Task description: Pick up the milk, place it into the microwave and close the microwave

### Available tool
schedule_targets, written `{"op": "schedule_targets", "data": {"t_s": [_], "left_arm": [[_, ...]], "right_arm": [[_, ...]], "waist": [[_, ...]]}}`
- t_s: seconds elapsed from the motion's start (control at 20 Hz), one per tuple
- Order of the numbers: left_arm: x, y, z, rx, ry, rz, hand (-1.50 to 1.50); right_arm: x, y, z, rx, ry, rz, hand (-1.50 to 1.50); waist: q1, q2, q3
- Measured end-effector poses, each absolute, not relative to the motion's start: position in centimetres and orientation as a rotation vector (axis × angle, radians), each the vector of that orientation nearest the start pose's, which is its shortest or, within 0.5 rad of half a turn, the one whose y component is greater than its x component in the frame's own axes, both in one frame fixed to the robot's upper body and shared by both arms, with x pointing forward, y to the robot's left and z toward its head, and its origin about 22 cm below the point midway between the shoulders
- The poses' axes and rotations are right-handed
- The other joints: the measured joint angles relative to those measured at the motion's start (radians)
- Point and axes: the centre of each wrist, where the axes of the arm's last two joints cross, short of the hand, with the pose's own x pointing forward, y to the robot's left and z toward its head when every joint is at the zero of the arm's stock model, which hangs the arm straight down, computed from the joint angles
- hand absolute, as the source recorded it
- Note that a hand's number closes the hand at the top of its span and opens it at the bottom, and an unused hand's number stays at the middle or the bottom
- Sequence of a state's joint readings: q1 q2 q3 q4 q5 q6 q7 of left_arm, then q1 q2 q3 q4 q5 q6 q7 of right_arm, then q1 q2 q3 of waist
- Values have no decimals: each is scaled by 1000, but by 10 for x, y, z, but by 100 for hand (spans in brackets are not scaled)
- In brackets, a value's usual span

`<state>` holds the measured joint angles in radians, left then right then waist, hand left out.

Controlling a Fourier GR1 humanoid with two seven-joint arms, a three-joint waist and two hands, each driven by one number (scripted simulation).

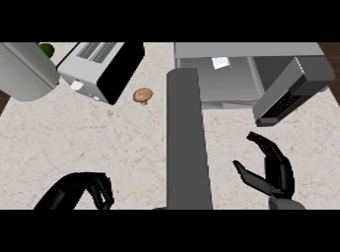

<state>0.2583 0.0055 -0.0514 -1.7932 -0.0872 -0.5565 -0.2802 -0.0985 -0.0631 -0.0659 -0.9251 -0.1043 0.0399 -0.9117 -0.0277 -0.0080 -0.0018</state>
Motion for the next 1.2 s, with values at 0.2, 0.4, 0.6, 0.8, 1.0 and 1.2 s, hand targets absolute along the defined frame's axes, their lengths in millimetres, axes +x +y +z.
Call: {"op": "schedule_targets", "data": {"t_s": [0.2, 0.4, 0.6, 0.8, 1.0, 1.2], "left_arm": [[203, 219, 7, -387, -1763, -494, 150], [227, 193, 4, -389, -1766, -564, 150], [247, 154, 4, -401, -1757, -637, 150], [262, 117, 5, -399, -1787, -735, 150], [275, 82, 5, -406, -1767, -821, 150], [272, 55, -9, -380, -1713, -858, 150]], "right_arm": [[201, -273, -110, -6, -1944, -122, -150], [182, -291, -91, -22, -1952, -166, -150], [171, -309, -71, -61, -1968, -168, -150], [162, -321, -57, -83, -1993, -130, -150], [159, -332, -46, -81, -2018, -108, -150], [159, -338, -30, -58, -2051, -93, -150]], "waist": [[5, 3, 0], [7, 5, 1], [7, 7, 1], [4, 7, 1], [0, 8, 1], [-9, 10, 1]]}}
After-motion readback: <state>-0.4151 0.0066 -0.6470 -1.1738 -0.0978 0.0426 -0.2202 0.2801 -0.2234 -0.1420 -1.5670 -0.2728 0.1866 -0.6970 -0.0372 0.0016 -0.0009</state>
